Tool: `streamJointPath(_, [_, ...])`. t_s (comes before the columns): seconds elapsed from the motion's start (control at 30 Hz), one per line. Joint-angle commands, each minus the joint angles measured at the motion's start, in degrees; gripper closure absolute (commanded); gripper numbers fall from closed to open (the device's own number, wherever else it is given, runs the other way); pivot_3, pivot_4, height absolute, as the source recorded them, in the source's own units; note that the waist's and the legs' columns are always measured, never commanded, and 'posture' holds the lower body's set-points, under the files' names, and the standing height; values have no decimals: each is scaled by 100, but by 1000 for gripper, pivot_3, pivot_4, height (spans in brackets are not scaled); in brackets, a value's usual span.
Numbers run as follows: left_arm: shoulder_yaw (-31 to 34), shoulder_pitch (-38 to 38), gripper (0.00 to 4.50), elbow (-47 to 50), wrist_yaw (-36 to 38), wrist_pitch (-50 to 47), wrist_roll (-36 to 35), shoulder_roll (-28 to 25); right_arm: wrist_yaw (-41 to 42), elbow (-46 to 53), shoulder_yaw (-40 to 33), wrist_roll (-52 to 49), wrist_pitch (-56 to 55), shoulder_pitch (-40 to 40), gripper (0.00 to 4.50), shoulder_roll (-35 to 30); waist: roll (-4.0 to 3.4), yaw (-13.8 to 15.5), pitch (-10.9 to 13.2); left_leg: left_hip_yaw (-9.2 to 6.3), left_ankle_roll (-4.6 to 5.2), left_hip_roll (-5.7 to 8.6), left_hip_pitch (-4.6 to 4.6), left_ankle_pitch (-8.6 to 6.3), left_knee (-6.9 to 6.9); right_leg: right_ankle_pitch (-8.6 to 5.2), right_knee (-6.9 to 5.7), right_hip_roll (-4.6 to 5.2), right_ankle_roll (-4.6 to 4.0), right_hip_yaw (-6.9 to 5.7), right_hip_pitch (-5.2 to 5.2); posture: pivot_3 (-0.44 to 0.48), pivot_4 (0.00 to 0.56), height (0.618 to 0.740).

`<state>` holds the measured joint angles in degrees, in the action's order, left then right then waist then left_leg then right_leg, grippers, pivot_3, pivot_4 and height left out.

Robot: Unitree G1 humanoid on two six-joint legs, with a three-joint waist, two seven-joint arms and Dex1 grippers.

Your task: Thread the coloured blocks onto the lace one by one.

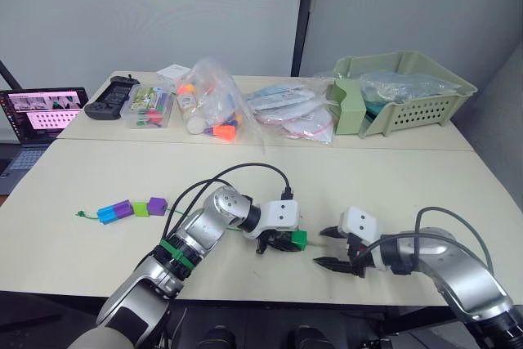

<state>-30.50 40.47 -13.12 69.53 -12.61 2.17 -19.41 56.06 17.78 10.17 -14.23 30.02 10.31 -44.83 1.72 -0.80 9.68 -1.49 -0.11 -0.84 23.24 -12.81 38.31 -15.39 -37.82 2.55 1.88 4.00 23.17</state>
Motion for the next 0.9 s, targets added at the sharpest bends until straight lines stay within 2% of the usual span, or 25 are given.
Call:
streamJointPath(0.03, [33,36,3309,178,33,56,1,-20,91,-172,34,95,-301,57,2515,1,0,2,0,0,0,0,1,0,0,0,1,0,0,0,0,0,150,740])
streamJointPath(0.1, [37,42,3309,163,43,66,-2,-30,124,-280,56,122,-375,82,3275,10,0,1,0,-1,0,0,1,0,0,0,0,0,0,-1,0,0,150,740])
streamJointPath(0.23, [49,23,3309,203,68,49,-19,-64,165,-381,49,152,-462,76,4440,-19,0,1,0,-1,0,-1,-2,0,0,0,-2,0,0,0,-1,0,150,740])
streamJointPath(0.47, [135,-53,3309,332,121,-22,-118,-159,193,-427,51,162,-539,144,4500,1,0,1,0,-1,0,0,-2,0,0,0,-2,0,0,0,-1,0,150,740])
streamJointPath(0.63, [410,-212,3309,451,269,-73,-210,-713,269,-353,28,140,-545,241,4500,-12,-1,-34,0,-1,0,-4,-3,0,-1,0,-4,-2,-1,0,1,0,150,740])
streamJointPath(0.67, [504,-244,3309,430,313,-94,-249,-868,284,-342,16,142,-537,261,4500,-24,-1,-29,0,-2,0,-5,-6,0,-2,0,-7,-3,-1,-1,1,0,150,740])
streamJointPath(0.77, [985,-384,3309,-287,524,343,-178,-1948,343,-321,-39,131,-526,349,4500,-75,1,-97,0,0,0,-7,-5,0,-2,0,-7,-3,-1,0,4,0,150,740])
streamJointPath(0.9, [1125,-362,3309,-1030,585,924,-137,-2460,364,-349,-62,130,-545,375,4500,-89,0,-175,0,4,0,-14,-38,0,-21,0,-14,-7,-5,-1,-6,0,150,740])
